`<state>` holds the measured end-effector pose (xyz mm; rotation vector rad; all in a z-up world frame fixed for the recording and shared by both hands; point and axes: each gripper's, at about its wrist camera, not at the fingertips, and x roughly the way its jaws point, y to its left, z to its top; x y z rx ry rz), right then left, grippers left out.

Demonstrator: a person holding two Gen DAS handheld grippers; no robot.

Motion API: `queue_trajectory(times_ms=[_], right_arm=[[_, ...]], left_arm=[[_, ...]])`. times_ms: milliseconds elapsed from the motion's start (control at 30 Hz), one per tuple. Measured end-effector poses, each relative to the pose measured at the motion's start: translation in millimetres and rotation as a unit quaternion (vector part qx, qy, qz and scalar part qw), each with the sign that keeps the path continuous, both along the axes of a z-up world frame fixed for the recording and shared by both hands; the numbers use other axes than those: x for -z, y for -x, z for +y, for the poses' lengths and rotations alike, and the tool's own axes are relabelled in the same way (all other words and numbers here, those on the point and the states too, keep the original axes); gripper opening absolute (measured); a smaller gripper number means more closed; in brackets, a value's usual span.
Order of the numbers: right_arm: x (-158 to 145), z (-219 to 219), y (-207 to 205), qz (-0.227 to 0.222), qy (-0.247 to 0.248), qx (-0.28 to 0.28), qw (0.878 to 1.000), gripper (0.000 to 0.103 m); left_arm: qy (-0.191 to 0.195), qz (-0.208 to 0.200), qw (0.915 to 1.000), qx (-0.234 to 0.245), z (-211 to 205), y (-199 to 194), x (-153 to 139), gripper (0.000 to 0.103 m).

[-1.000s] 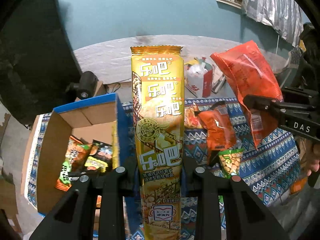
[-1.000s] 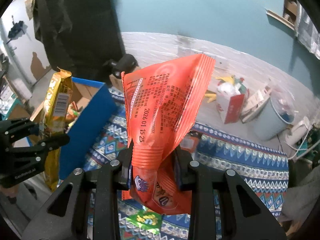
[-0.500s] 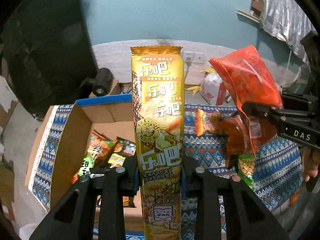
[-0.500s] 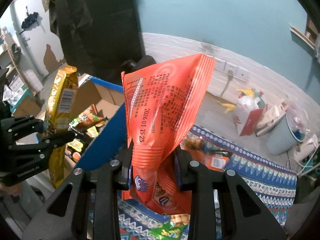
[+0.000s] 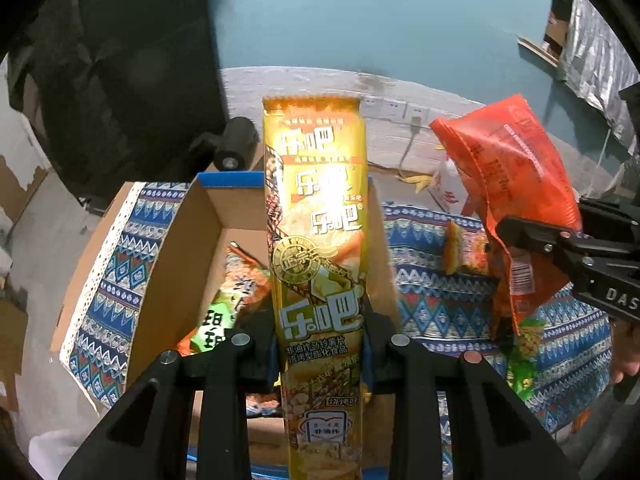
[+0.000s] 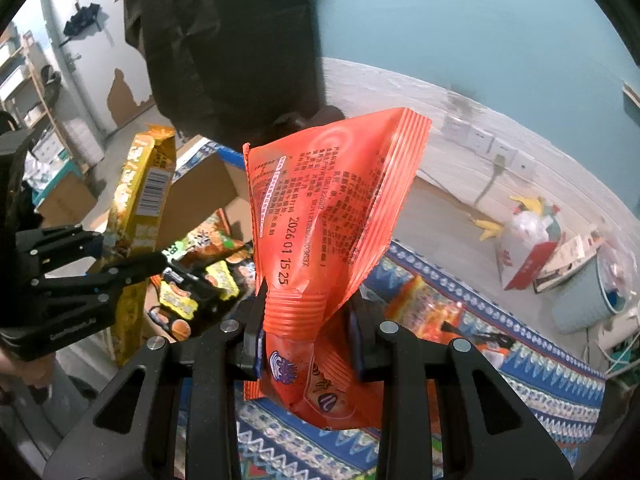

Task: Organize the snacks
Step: 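Lift yellow-gold bar with left tool while right tool lifts orange bag toward box, then drop yellow-gold bar into box with left tool while right tool drops orange bag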

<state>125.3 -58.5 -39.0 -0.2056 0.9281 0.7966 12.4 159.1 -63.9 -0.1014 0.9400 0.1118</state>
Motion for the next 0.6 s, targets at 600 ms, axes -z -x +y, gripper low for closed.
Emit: queue_trajectory(times_ms=[600], right_arm=[[10,72,4,0.032,-0.003,-0.033,0.999,0.029]], left_arm=[[0.021,0.03,0.9976,-0.059,53,-11,27,0.032]])
